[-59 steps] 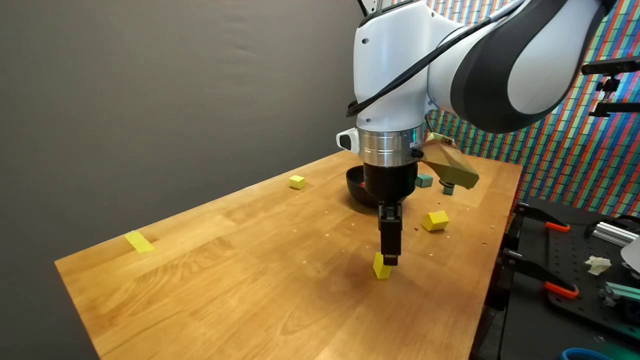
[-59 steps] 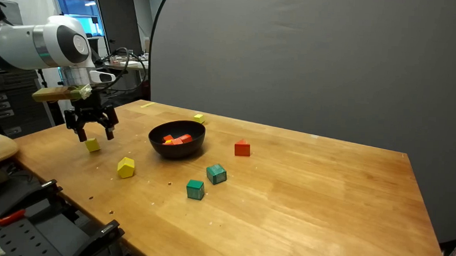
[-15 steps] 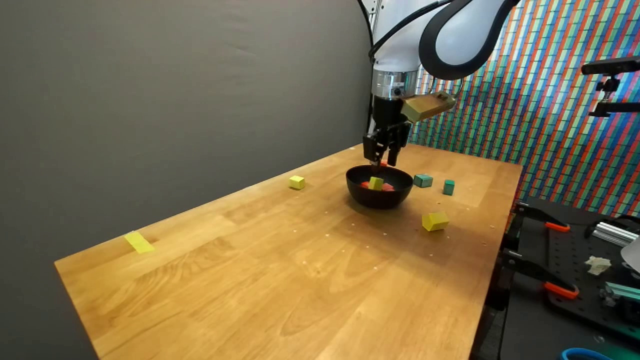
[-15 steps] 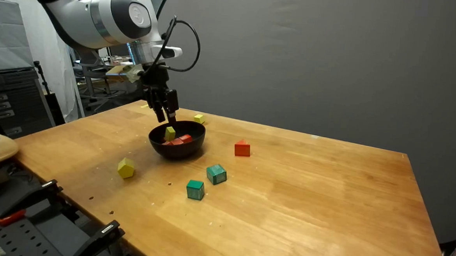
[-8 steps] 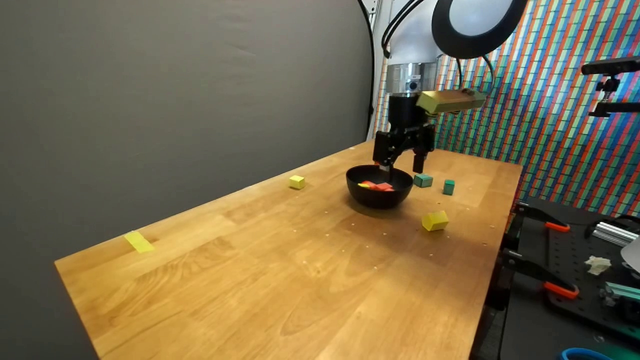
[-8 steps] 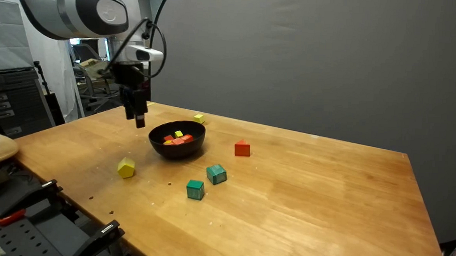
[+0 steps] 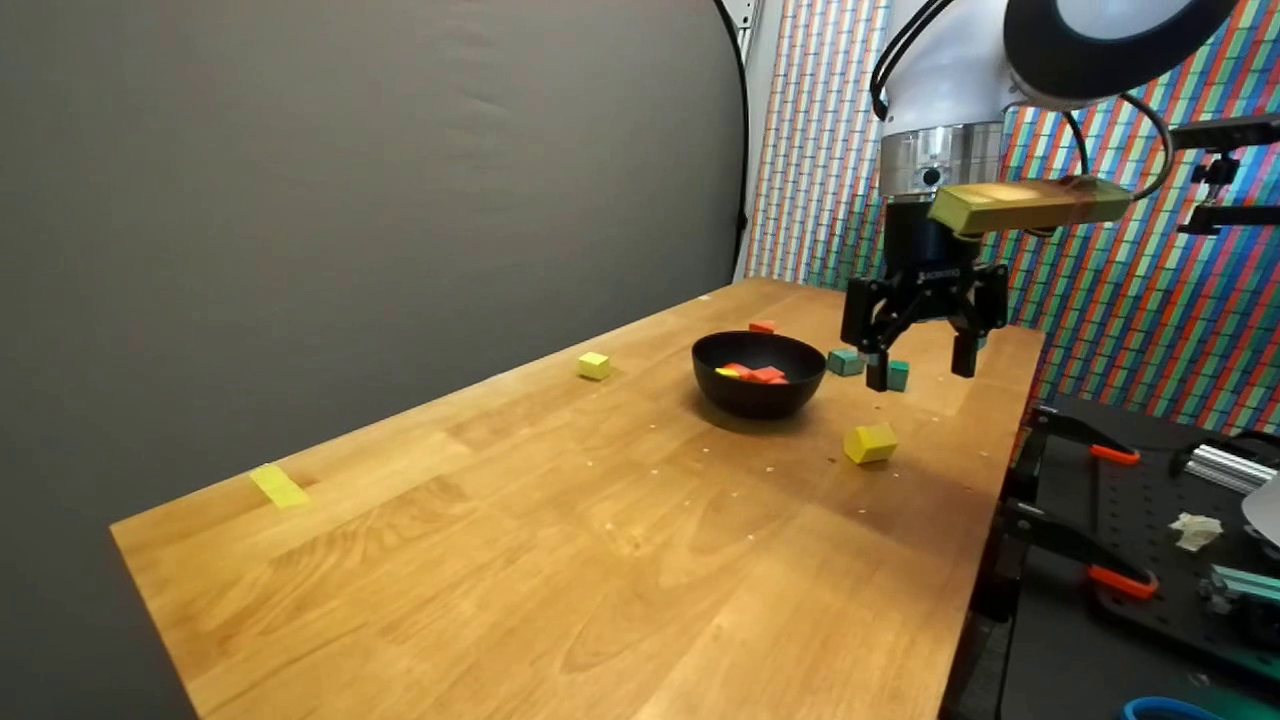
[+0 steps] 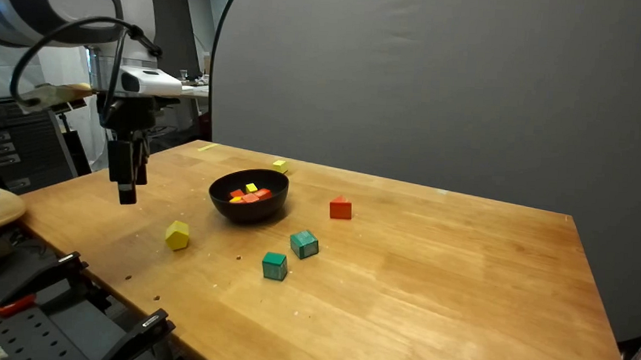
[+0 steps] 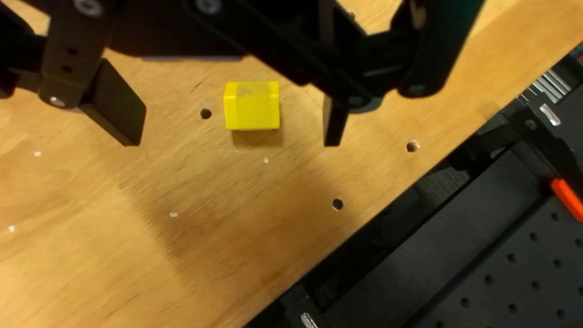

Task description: Put all the blocks in the bowl

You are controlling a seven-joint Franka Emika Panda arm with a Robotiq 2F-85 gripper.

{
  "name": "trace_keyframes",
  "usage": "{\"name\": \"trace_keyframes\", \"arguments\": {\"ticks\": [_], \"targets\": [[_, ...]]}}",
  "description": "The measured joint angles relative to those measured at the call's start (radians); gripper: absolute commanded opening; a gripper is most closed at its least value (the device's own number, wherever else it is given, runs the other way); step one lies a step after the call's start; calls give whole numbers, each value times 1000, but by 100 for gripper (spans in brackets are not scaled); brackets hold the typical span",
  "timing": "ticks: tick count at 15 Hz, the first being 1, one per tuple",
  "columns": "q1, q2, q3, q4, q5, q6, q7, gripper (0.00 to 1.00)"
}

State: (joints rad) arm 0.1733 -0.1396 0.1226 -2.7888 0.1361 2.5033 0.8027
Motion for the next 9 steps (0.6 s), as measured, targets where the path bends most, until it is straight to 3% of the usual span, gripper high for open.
{"name": "trace_keyframes", "arguments": {"ticks": [7,9], "targets": [[-11,65,17,13,-20,36,46,100],[-21,86,17,15,-78,53,52,100]]}}
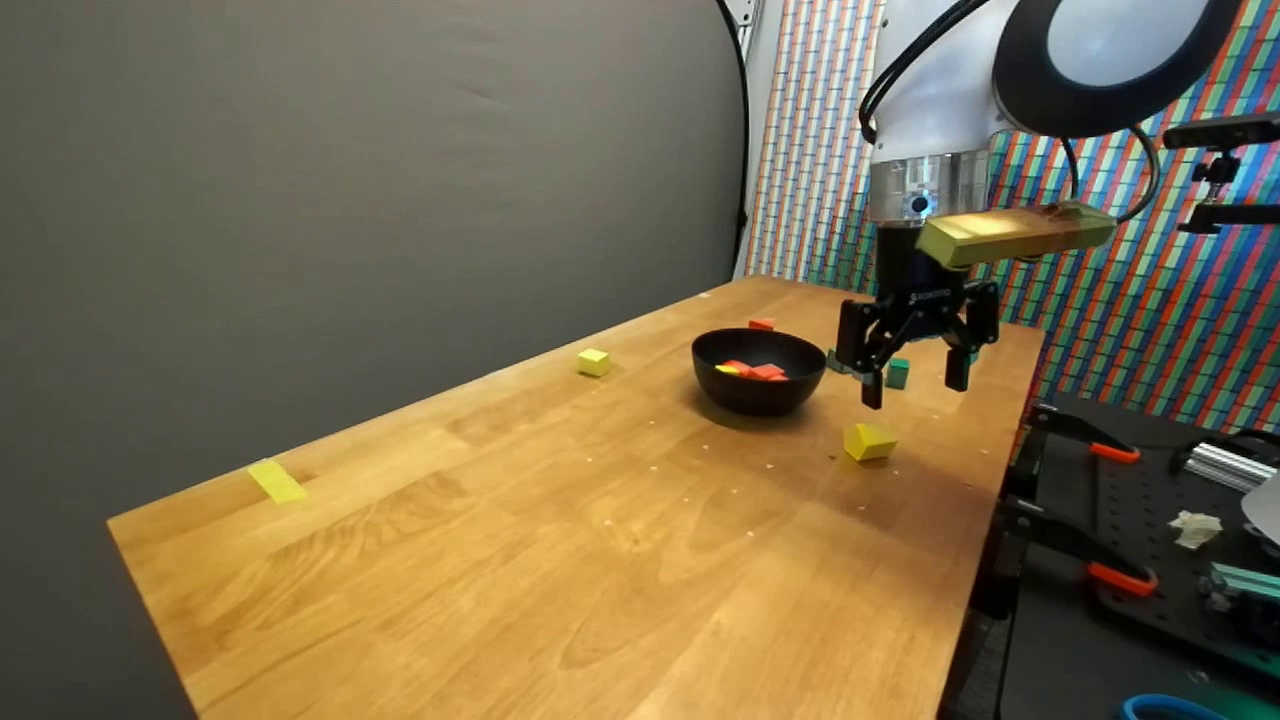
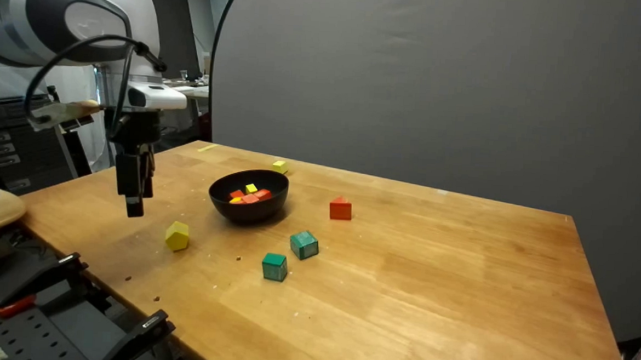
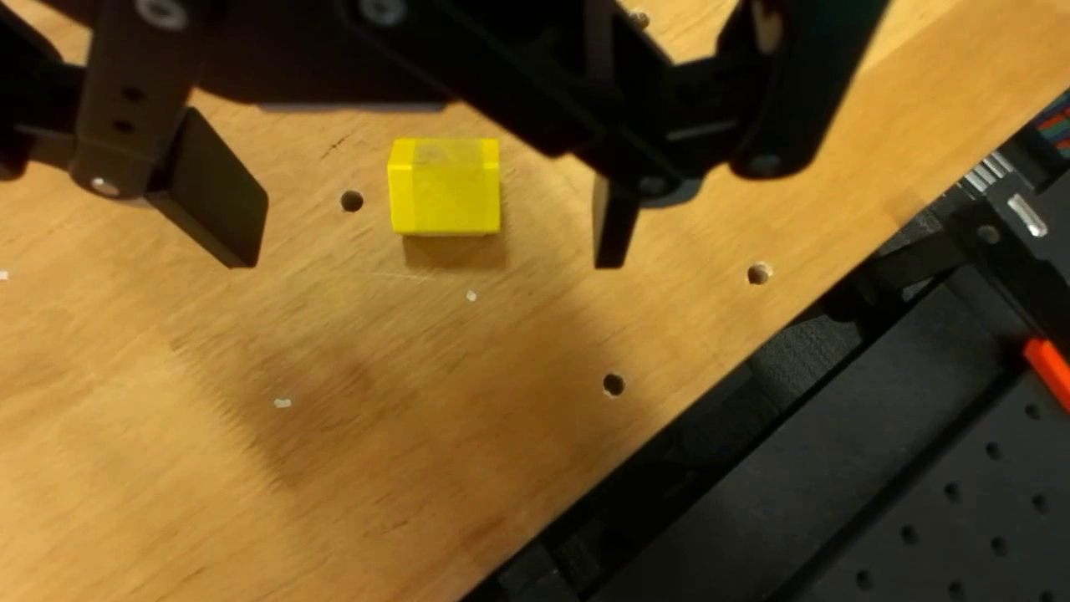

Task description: Put all the blocks in the bowl

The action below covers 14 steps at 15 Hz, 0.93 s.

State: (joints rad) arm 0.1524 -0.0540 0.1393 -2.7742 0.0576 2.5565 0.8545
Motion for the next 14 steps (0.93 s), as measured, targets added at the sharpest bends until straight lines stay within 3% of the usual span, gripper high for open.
{"name": "trace_keyframes", "arguments": {"ticks": [6,13,14], "targets": [[-23,106,-10,27,-158,90,22,100],[-10,234,-28,56,-175,187,22,100],[-5,253,-34,58,-175,202,22,77]]}}
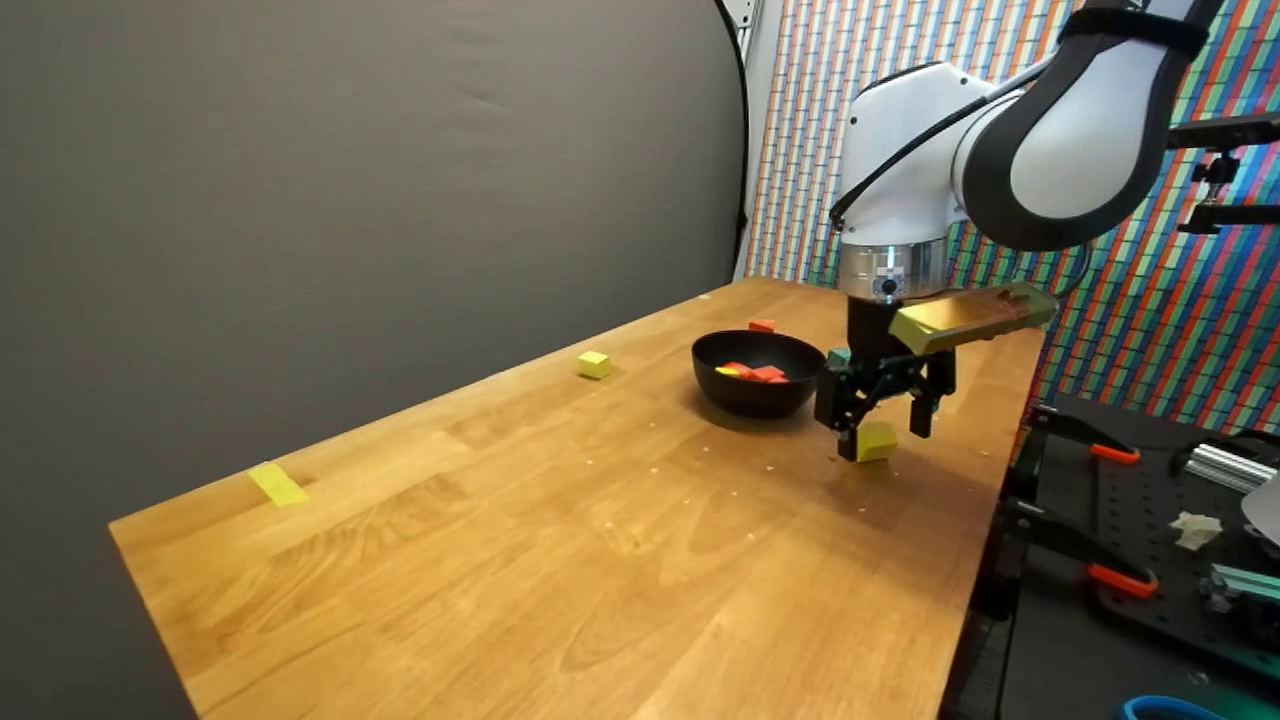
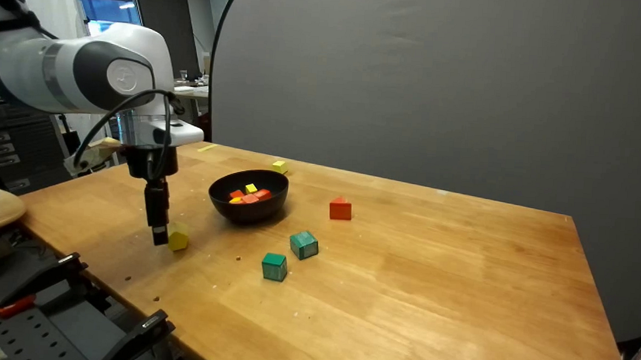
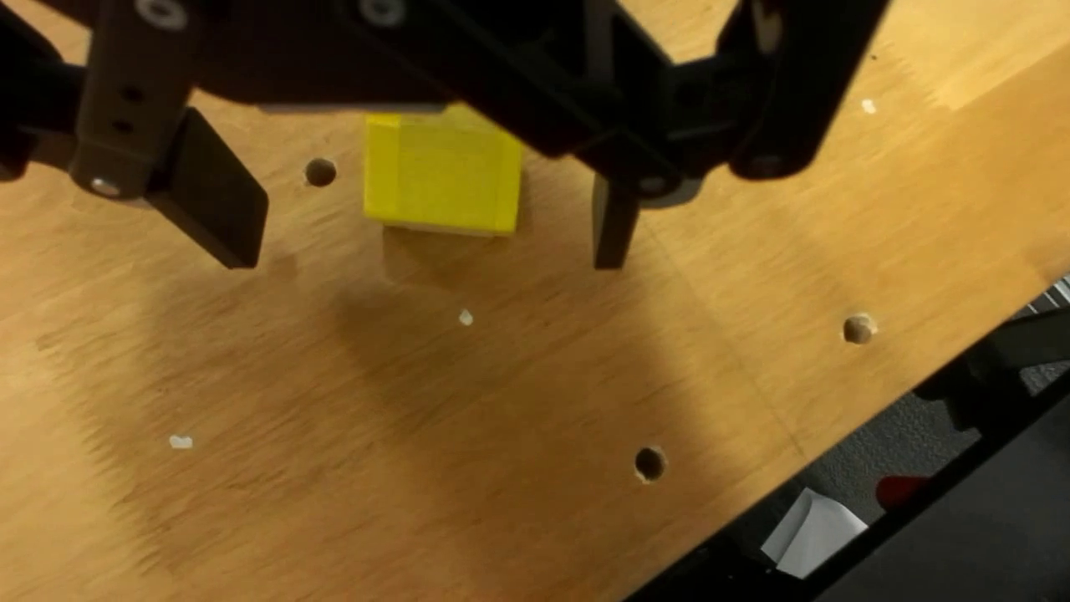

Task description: Put all the blocks in the bowl

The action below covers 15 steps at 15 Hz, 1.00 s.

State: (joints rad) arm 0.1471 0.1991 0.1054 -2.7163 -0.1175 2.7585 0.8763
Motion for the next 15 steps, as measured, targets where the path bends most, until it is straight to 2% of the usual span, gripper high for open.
{"name": "trace_keyframes", "arguments": {"ticks": [1,2,8,15], "targets": [[6,18,-6,1,1,15,0,75],[12,34,-12,5,2,26,-1,68],[69,65,-59,35,4,42,-1,21],[106,59,-126,50,-13,42,-1,21]]}}
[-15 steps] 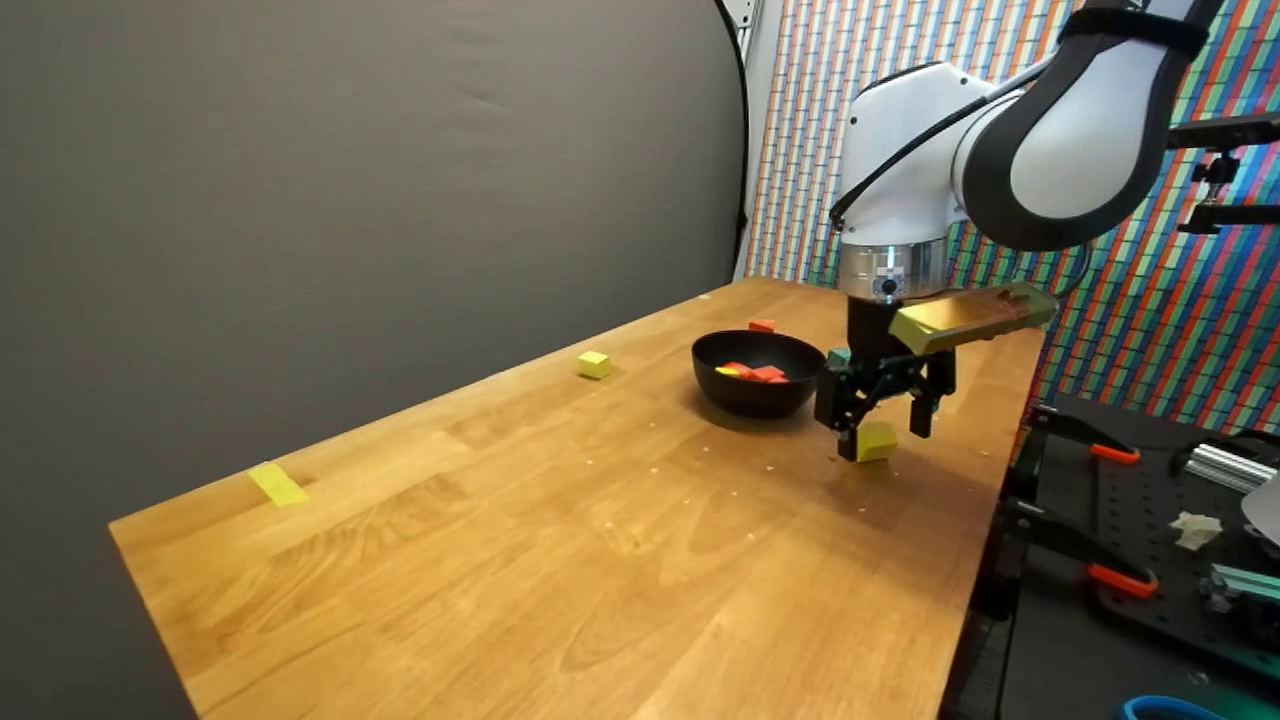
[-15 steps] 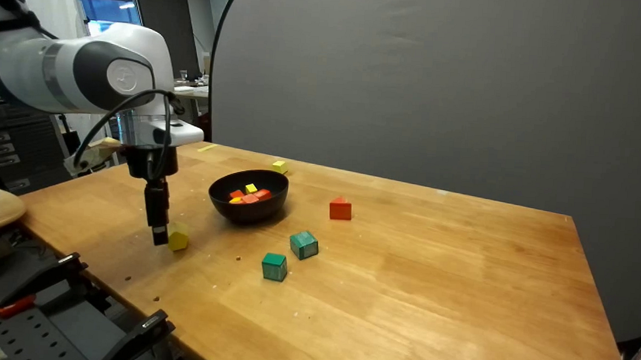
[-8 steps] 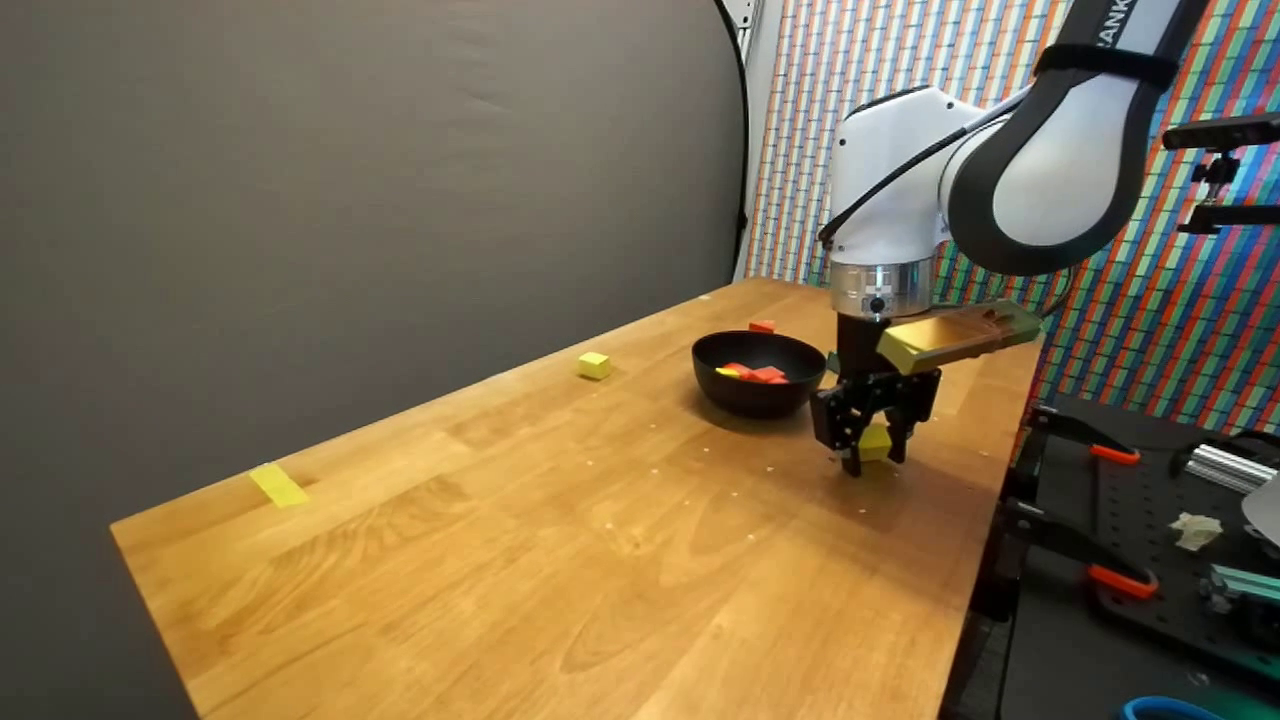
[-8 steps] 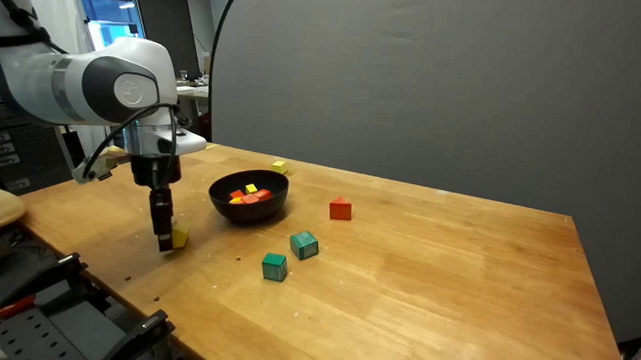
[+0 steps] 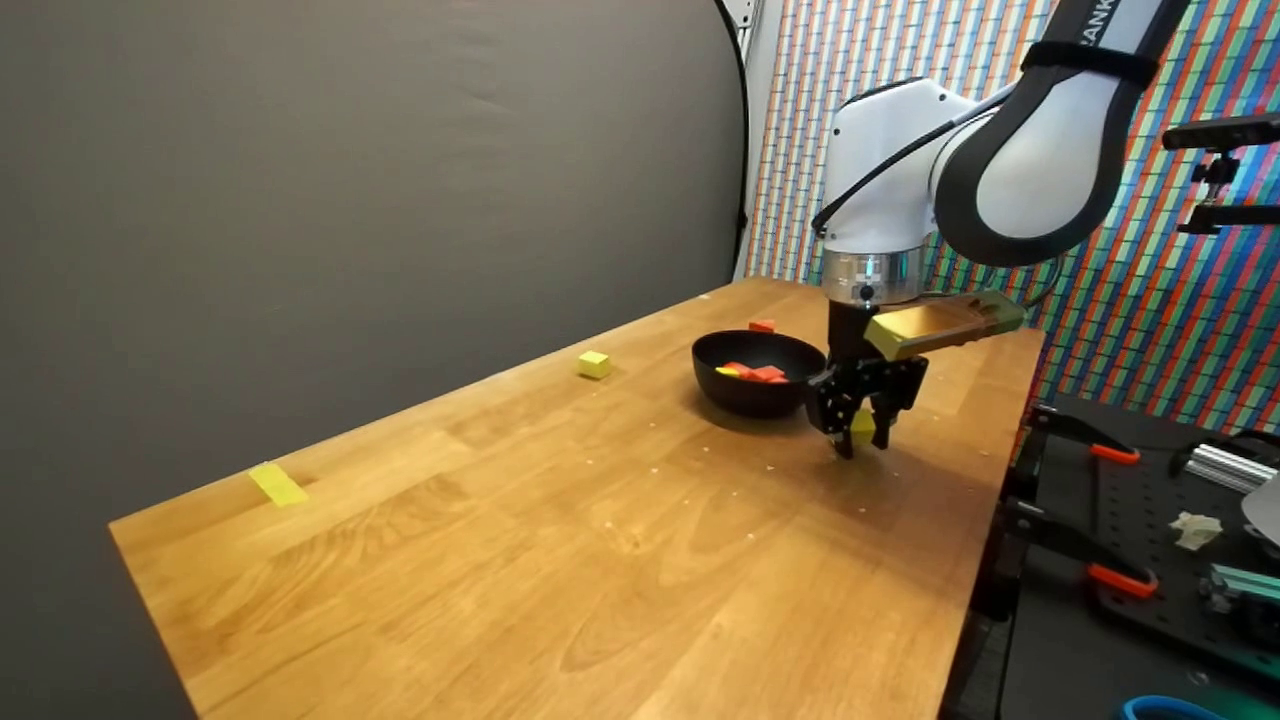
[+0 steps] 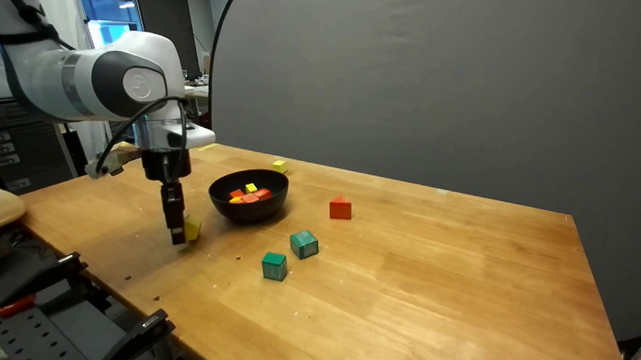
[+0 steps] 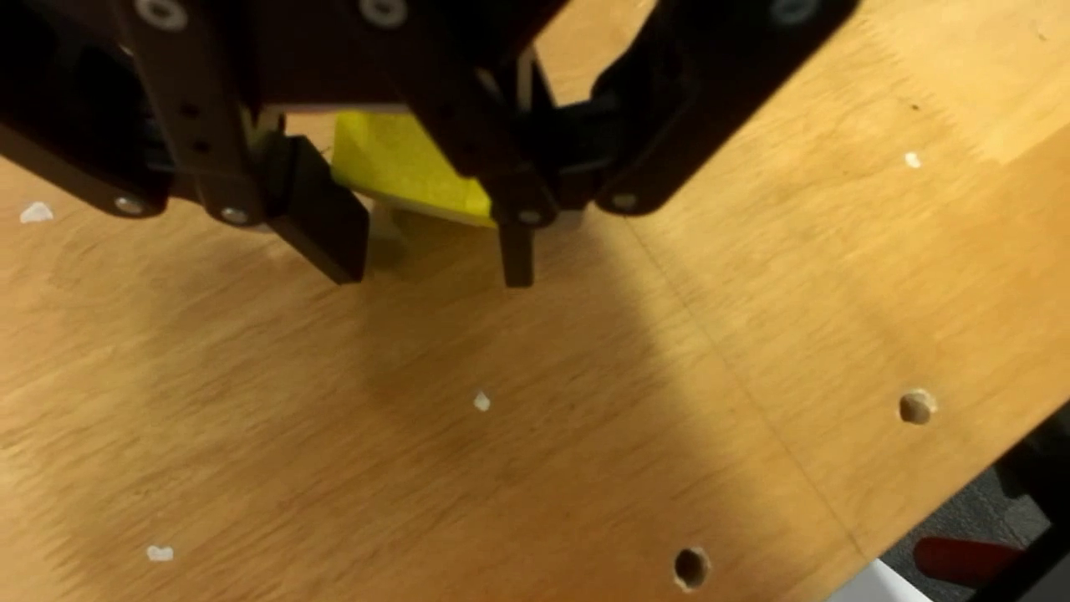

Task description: Put all the blocks in the bowl

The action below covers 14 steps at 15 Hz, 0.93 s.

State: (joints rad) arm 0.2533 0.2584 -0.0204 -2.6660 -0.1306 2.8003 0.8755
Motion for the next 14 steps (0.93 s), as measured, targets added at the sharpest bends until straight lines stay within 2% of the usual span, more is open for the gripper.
{"name": "trace_keyframes", "arguments": {"ticks": [2,5,9,11,14], "targets": [[13,-25,-1,-1,-14,-1,1,21],[46,-147,12,-13,-54,-28,15,21],[26,-338,85,-1,-40,-184,9,21],[-8,-359,100,23,-23,-214,-25,21],[-59,-289,101,79,26,-218,-107,21]]}}
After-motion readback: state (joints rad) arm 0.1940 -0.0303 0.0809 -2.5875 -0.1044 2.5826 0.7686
